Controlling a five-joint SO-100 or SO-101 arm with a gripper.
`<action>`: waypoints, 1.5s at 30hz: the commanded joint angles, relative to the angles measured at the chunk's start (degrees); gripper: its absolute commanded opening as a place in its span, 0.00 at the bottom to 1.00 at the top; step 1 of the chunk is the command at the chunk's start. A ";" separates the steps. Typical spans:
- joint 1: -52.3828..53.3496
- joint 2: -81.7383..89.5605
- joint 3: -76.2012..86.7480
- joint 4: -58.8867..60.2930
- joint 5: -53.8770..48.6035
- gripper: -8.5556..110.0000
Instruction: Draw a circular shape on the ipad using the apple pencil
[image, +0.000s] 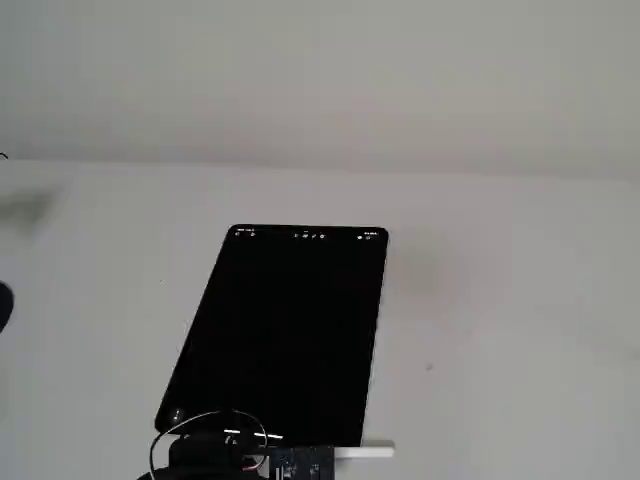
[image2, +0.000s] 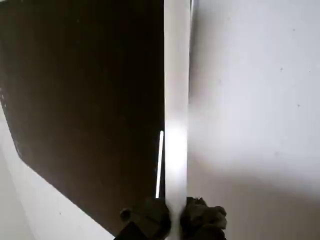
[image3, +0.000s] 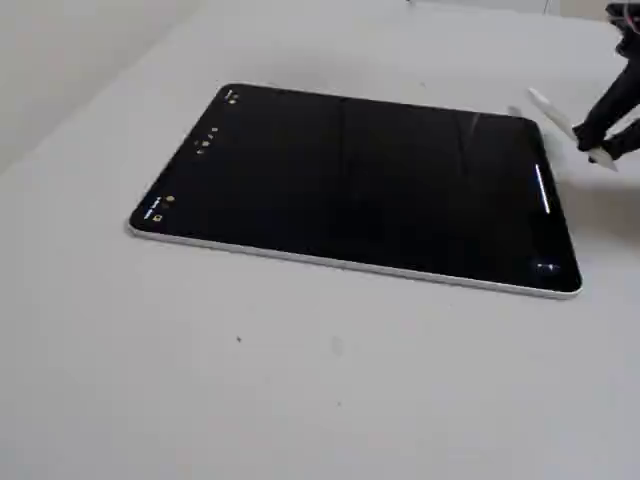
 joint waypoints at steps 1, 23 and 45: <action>0.97 0.53 -0.26 -0.35 -1.05 0.07; 0.97 0.53 -0.26 -0.35 -1.05 0.07; 0.62 0.53 0.44 -6.15 -5.19 0.07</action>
